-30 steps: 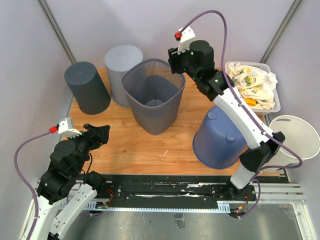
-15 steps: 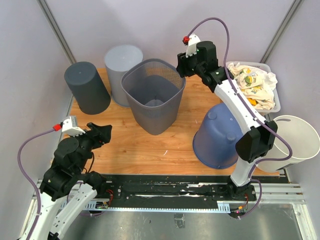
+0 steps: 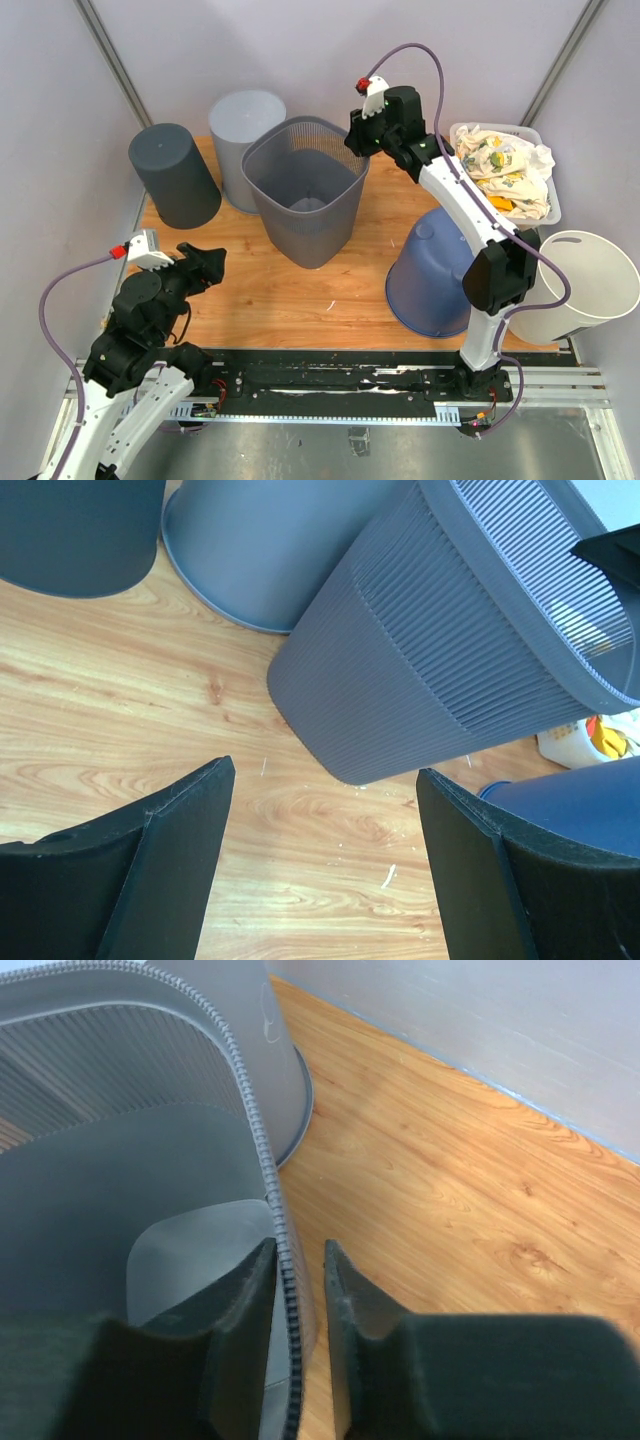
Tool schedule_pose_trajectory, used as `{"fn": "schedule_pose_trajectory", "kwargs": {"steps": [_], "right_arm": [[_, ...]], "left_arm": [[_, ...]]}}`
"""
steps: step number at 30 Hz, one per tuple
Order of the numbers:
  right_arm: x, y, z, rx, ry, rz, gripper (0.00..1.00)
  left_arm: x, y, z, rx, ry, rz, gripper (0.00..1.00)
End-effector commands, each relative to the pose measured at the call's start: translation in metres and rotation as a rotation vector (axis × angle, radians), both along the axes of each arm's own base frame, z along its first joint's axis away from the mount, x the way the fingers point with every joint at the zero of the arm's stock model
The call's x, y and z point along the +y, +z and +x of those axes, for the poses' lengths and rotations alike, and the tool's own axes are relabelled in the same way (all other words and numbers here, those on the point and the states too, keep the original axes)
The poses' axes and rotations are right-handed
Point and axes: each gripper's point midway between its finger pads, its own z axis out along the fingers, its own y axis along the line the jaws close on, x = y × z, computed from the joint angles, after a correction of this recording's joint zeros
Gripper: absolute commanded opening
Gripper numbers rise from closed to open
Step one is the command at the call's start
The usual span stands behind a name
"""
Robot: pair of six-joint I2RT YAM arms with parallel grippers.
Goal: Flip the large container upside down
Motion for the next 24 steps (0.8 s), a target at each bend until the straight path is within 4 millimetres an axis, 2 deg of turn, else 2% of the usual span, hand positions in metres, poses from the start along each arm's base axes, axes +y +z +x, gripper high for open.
{"fn": "schedule_pose_trajectory", "kwargs": {"steps": [1,4,6,15,19,22,24], "right_arm": [[-0.003,0.002,0.004,0.007,-0.005,0.016,0.21],[-0.009,0.014,-0.001,-0.016,-0.027,0.015,0.07],[-0.016,0.021,-0.005,-0.031,-0.051,0.006,0.01],[-0.054,0.071,-0.037,-0.219,-0.228,-0.139,0.01],[-0.066,0.085,-0.052,-0.309,-0.323,-0.224,0.01],[-0.065,0.089,-0.063,-0.387,-0.388,-0.352,0.01],[-0.056,0.086,-0.069,-0.41,-0.392,-0.4,0.01]], "left_arm": [[0.0,0.002,0.005,-0.014,0.006,0.01,0.78],[-0.001,0.002,0.005,-0.017,0.003,0.007,0.78],[-0.002,0.002,0.005,-0.019,-0.001,0.006,0.78],[-0.005,0.004,0.004,-0.024,-0.023,0.0,0.78],[-0.008,0.003,0.004,-0.025,-0.034,-0.005,0.78],[-0.01,0.004,0.004,-0.028,-0.045,-0.008,0.78],[-0.01,0.004,0.004,-0.028,-0.047,-0.009,0.78]]}}
